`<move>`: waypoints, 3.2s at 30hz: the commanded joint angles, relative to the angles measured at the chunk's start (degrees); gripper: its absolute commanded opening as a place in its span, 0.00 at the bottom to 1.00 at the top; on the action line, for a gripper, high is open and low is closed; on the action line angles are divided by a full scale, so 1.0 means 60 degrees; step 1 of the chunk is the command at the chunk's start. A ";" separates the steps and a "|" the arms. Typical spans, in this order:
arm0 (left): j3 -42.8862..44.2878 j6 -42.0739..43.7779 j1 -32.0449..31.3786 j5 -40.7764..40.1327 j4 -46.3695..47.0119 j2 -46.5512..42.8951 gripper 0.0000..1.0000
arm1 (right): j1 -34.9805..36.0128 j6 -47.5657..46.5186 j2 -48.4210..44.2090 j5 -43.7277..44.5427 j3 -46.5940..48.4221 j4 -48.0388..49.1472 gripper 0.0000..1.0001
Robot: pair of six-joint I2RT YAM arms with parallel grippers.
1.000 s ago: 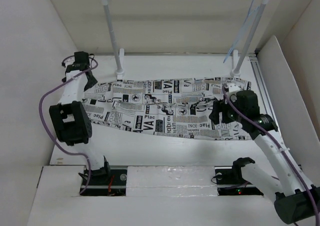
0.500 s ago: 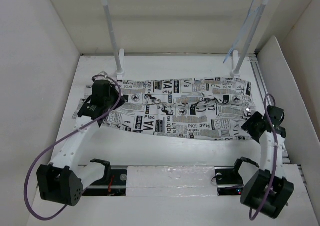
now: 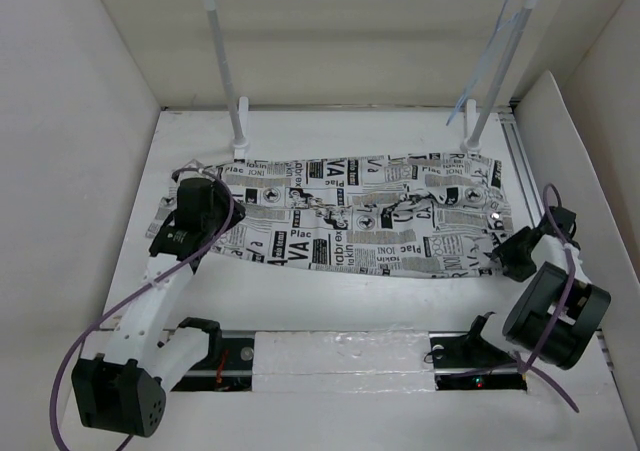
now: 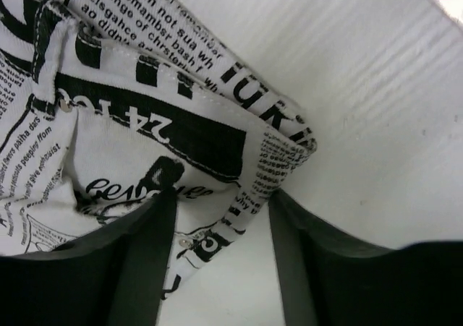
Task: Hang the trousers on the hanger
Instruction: Fold the trousers at the center of the board.
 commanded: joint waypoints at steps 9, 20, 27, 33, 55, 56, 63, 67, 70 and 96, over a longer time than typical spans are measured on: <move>0.0076 -0.1127 0.2883 -0.1874 -0.0403 0.0280 0.45 | -0.0240 -0.1268 0.0165 -0.0020 0.0570 0.1050 0.09; 0.0333 -0.1145 0.6657 -0.0639 -0.0240 0.3219 0.42 | -0.0241 -0.1447 0.0354 -0.1733 0.0469 0.1956 0.00; 0.0643 -0.0704 0.6658 -0.0950 0.0051 0.4656 0.44 | -0.0240 -0.1812 0.0780 -0.1777 0.0688 0.1826 0.00; 0.0879 -0.0483 0.6570 -0.0554 0.0548 0.5537 0.47 | -0.0240 -0.2046 0.0195 -0.1806 0.0572 0.1708 0.00; 0.1183 -0.0660 0.6658 -0.1547 -0.0662 0.3547 0.00 | -0.0356 -0.2954 -0.2089 -0.1046 0.0306 -0.0104 0.00; 0.1548 -0.0717 0.6658 -0.1840 -0.1058 0.3503 0.00 | -0.0445 -0.3086 -0.2482 -0.0987 0.0438 -0.0297 0.00; 0.4332 -0.0983 0.6410 -0.2003 -0.2585 0.3984 0.00 | 0.0228 -0.2955 -0.2005 -0.0503 0.2180 -0.0723 0.00; 0.5214 -0.0908 0.6219 -0.2034 -0.2424 0.4601 0.00 | 0.0609 -0.2223 -0.0992 -0.0459 0.3633 0.0082 0.00; 0.6001 -0.0792 0.6014 -0.2106 -0.2308 0.5171 0.00 | 0.1048 -0.2018 0.0217 -0.0225 0.4903 0.0199 0.00; 0.9145 -0.0162 0.4256 -0.3074 -0.2161 0.6978 0.00 | 0.2455 -0.1595 0.6276 -0.0327 1.0086 0.2215 0.68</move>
